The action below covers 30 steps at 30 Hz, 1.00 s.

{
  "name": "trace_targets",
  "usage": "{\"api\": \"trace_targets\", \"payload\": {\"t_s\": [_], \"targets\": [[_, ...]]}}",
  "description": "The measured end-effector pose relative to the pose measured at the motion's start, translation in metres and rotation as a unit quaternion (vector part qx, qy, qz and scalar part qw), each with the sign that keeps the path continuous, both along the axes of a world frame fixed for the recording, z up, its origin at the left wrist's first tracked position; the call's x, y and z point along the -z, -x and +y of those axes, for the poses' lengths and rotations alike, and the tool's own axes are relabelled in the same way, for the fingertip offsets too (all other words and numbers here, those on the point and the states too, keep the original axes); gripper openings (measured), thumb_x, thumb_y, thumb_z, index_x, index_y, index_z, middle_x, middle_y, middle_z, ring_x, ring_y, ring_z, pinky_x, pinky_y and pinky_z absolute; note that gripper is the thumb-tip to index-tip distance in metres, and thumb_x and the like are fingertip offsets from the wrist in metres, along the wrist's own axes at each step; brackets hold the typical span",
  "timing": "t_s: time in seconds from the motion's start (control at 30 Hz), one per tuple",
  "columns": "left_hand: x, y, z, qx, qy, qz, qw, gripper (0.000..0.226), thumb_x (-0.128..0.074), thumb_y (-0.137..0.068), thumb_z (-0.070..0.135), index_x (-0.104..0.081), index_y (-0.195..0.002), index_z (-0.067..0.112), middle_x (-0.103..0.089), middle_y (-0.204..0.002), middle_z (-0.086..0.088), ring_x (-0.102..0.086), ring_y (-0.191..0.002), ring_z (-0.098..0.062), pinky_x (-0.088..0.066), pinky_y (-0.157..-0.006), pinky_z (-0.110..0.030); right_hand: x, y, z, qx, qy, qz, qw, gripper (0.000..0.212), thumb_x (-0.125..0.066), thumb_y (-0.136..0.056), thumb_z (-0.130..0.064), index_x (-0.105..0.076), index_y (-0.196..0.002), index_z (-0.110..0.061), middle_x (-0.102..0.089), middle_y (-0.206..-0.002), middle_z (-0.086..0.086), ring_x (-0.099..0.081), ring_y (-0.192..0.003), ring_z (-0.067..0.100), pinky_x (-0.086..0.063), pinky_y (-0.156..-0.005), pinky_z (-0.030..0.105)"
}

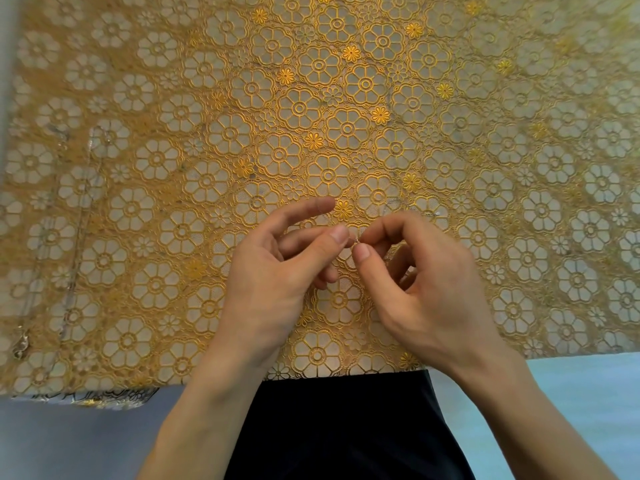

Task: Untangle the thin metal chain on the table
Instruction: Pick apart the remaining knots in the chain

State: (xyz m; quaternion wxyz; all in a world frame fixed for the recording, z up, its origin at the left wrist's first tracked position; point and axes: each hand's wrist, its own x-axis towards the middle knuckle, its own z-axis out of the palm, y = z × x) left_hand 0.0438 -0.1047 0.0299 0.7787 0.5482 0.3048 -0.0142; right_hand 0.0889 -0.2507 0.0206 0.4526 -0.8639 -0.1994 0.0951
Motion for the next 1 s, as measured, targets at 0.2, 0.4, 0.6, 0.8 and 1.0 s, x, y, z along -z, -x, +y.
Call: {"api": "trace_targets", "payload": {"t_s": [0.2, 0.4, 0.6, 0.8, 1.0], "targets": [[0.0002, 0.0002, -0.0007, 0.0, -0.005, 0.001, 1.0, 0.039, -0.075, -0.072, 0.023, -0.069, -0.11, 0.02, -0.077, -0.083, -0.004, -0.055, -0.052, -0.007, -0.048, -0.055, -0.017, 0.0007, 0.0015, 0.0011, 0.009, 0.004, -0.025, 1.0, 0.005, -0.067, -0.09, -0.024, -0.063, -0.093, -0.022, -0.06, -0.078, -0.015, -0.055, -0.06, 0.008, -0.037, -0.056, 0.007], [0.0008, 0.0004, -0.0021, -0.01, -0.002, -0.002, 1.0, 0.038, -0.074, -0.072, 0.022, -0.069, -0.109, 0.019, -0.077, -0.082, -0.003, -0.054, -0.051, -0.007, -0.047, -0.054, -0.016, -0.0006, 0.0021, 0.002, 0.019, -0.002, -0.027, 0.999, 0.004, -0.066, -0.09, -0.023, -0.063, -0.091, -0.02, -0.06, -0.077, -0.014, -0.056, -0.06, 0.008, -0.038, -0.056, 0.008], [0.001, 0.0007, -0.0023, -0.017, 0.0, -0.002, 1.0, 0.035, -0.074, -0.074, 0.021, -0.069, -0.109, 0.018, -0.077, -0.081, -0.003, -0.053, -0.051, -0.007, -0.046, -0.053, -0.015, -0.0016, 0.0034, 0.0013, 0.023, -0.01, -0.031, 0.999, 0.004, -0.068, -0.089, -0.02, -0.064, -0.089, -0.019, -0.06, -0.076, -0.014, -0.056, -0.059, 0.01, -0.038, -0.056, 0.007], [0.0003, 0.0006, -0.0031, -0.018, 0.0, -0.002, 1.0, 0.036, -0.075, -0.072, 0.021, -0.069, -0.108, 0.018, -0.076, -0.079, -0.003, -0.053, -0.05, -0.007, -0.046, -0.052, -0.015, 0.0, 0.0047, 0.0031, 0.031, -0.002, -0.041, 0.999, 0.004, -0.068, -0.089, -0.022, -0.066, -0.091, -0.02, -0.062, -0.078, -0.013, -0.057, -0.063, 0.008, -0.038, -0.057, 0.006], [0.0009, 0.0008, -0.0031, -0.019, -0.004, -0.004, 1.0, 0.037, -0.075, -0.07, 0.024, -0.07, -0.106, 0.019, -0.076, -0.079, -0.004, -0.053, -0.05, -0.007, -0.046, -0.053, -0.015, 0.0022, 0.0042, 0.0034, 0.026, 0.009, -0.055, 0.998, 0.004, -0.066, -0.091, -0.021, -0.065, -0.092, -0.018, -0.061, -0.08, -0.011, -0.052, -0.065, 0.002, -0.037, -0.062, 0.005]]}}
